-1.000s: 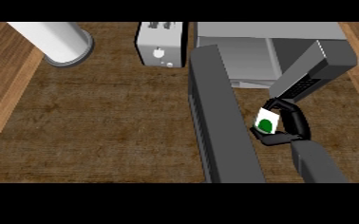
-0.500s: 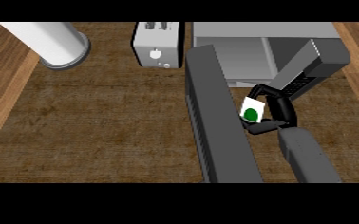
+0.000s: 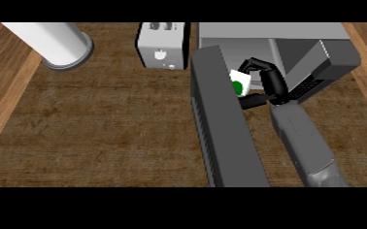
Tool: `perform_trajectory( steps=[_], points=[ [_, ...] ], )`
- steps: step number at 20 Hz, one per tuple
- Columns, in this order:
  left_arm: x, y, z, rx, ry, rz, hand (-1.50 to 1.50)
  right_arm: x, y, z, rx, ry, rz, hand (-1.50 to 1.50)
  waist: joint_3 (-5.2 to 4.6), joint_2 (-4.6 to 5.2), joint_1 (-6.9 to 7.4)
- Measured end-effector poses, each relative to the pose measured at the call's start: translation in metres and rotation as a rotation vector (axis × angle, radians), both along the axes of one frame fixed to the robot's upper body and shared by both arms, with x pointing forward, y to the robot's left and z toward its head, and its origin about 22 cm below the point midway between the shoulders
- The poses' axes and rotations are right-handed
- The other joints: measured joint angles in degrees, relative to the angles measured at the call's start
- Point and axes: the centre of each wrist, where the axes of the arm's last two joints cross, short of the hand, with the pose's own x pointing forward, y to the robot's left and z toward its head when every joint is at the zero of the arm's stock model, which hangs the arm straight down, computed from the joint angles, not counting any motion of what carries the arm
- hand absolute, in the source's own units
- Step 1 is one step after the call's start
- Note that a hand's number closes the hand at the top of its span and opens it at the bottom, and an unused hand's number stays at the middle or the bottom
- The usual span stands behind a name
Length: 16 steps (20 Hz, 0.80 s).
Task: Pick up the milk, place it into the microwave and close the microwave
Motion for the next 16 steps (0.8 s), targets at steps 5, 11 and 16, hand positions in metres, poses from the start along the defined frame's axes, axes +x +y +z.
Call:
perform_trajectory(
  steps=[5, 11, 16],
  points=[
    [0.005, 0.004, -0.006, 0.004, -0.005, -0.009, -1.50, 0.023, 0.015, 0.016, -0.127, -0.001, -0.041, 1.50, 0.00, 0.31, 0.54],
    [0.012, 0.006, -0.009, 0.006, -0.016, -0.036, -1.50, 0.043, 0.022, 0.029, -0.217, -0.007, -0.139, 1.50, 0.08, 0.97, 2.08],
    [0.020, 0.006, -0.013, 0.007, -0.013, -0.052, -1.50, 0.053, 0.027, 0.038, -0.250, -0.024, -0.216, 1.50, 0.12, 1.58, 3.16]
  ],
)
